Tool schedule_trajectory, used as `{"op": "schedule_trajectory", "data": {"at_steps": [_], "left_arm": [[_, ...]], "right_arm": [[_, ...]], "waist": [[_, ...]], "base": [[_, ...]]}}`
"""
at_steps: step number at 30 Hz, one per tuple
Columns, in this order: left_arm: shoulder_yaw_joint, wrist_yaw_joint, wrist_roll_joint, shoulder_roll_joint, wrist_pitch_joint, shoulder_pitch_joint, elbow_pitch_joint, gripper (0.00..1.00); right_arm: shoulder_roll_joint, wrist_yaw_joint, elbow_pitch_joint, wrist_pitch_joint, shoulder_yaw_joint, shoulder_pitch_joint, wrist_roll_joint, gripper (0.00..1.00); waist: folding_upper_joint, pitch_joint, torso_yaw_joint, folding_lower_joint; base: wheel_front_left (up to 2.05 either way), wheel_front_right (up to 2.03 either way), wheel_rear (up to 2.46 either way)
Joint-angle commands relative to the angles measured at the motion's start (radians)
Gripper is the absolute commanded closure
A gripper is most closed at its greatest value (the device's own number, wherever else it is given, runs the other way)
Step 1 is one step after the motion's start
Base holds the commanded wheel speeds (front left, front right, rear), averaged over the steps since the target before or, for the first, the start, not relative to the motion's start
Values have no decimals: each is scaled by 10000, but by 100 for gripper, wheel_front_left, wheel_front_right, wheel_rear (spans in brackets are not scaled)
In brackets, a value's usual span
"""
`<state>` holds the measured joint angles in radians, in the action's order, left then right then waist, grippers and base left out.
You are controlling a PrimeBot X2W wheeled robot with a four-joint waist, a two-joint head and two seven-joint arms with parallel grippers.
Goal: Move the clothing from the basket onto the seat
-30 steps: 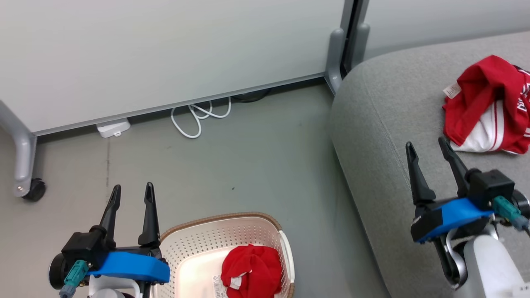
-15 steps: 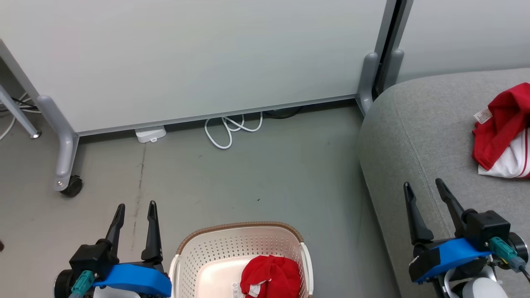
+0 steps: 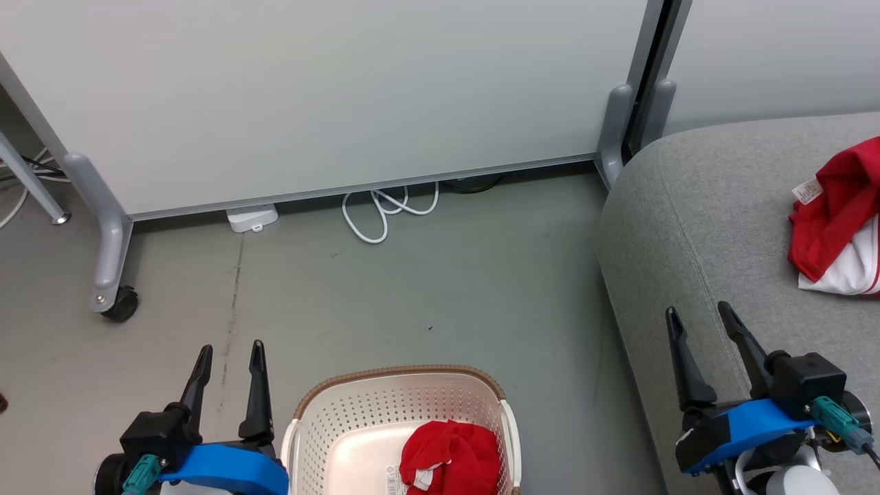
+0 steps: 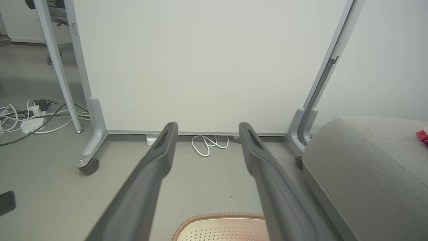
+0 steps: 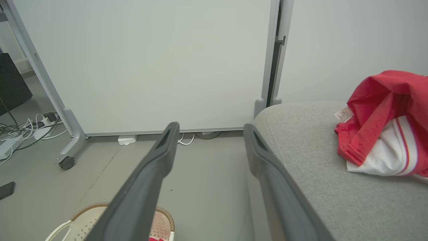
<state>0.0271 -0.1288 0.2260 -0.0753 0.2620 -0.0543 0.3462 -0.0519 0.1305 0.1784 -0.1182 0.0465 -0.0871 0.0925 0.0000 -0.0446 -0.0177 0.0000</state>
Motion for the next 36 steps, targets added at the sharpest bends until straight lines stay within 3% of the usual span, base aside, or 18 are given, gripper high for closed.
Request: {"op": "schedule_trajectory", "data": {"at_steps": [1, 20, 29, 36], "left_arm": [[-8, -17, -45, 10, 44, -1, -29, 0], [216, -21, 21, -165, 45, -352, 133, 0], [871, -20, 193, -366, 38, -1004, 1190, 0], [1936, -19, 694, -648, 36, -1992, 2753, 0]], "right_arm": [[23, 5, -56, -23, 2, 135, 71, 0], [22, 5, -122, -60, -321, -212, 348, 0], [19, 5, -119, -169, -903, -764, 508, 0], [20, 5, -29, -338, -1415, -1401, 668, 0]], "waist": [[0, -26, -9, 0], [0, -536, -305, 0], [0, -1773, -1077, 0], [0, -3084, -1828, 0]], "base": [[0, 0, 0], [0, 0, 0], [0, 0, 0], [0, 0, 0]]}}
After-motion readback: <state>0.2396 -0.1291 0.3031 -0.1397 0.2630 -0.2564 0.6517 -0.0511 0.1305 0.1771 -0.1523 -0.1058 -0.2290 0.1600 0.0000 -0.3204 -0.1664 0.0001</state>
